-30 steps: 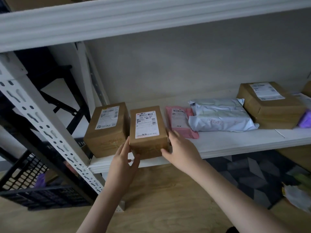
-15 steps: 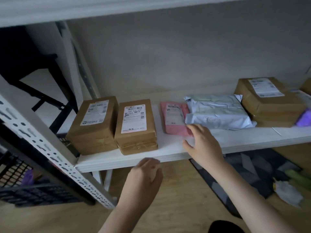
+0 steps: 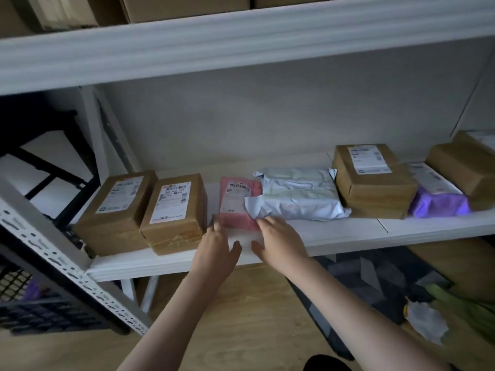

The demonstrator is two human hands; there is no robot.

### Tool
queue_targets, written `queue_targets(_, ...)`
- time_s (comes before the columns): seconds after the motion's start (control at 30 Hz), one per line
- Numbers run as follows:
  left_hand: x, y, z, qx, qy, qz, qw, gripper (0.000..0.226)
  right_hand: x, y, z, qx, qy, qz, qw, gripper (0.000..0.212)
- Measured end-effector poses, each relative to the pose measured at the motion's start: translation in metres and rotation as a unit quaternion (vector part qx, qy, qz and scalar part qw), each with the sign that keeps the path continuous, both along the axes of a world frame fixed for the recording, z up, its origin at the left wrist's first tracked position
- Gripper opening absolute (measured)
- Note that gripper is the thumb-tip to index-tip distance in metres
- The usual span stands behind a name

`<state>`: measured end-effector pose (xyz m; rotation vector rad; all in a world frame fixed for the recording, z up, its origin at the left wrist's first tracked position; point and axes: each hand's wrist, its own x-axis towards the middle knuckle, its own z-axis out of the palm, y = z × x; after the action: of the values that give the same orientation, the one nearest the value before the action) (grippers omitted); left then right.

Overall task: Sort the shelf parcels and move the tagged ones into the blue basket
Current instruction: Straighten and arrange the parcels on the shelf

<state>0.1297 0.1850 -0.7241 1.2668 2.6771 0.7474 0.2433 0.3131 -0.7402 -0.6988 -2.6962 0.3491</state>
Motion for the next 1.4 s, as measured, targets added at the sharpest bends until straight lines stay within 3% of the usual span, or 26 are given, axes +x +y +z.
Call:
queue_targets(0.1,-0.014,0.016,0.0,0.01,-0.001,0.025,1.0,0.094,-0.012,0.009,0.002,-0.005,-0.022,-0.008,1.0,0.046)
queue_targets(0.37,-0.035,0.013,-0.013,-0.023,0.015,-0.025,0.999,0.078,-0.033,0.004,-0.006,-0.016,-0.022,0.016,0.999,0.049)
queue_targets(0.53,-0.01,-0.021,-0.012,0.001,-0.004,-0.063,0.998,0.058,-0.003,-0.011,-0.002,-0.017,-0.037,0.034,0.999,0.051)
queue_targets(0.77,0.024,-0.08,-0.008,0.028,-0.055,-0.05,0.997,0.066,0.053,-0.038,0.003,-0.039,-0.039,0.055,0.997,0.058)
queue_targets(0.9,0.003,-0.067,-0.014,0.002,0.034,-0.025,0.999,0.075,0.033,-0.022,0.006,-0.014,-0.068,0.037,0.997,0.072)
queue_targets(1.1,-0.014,-0.035,-0.015,-0.056,0.139,-0.036,0.988,0.062,-0.005,-0.009,-0.004,0.041,-0.1,0.027,0.994,0.074)
queue_targets(1.27,-0.016,-0.035,-0.027,-0.023,0.153,-0.025,0.988,0.051,-0.003,-0.017,-0.017,0.008,-0.042,0.029,0.999,0.071)
queue_targets(1.4,-0.008,-0.052,-0.031,-0.002,0.152,-0.038,0.988,0.059,0.012,-0.029,-0.02,-0.01,-0.012,0.054,0.998,0.071)
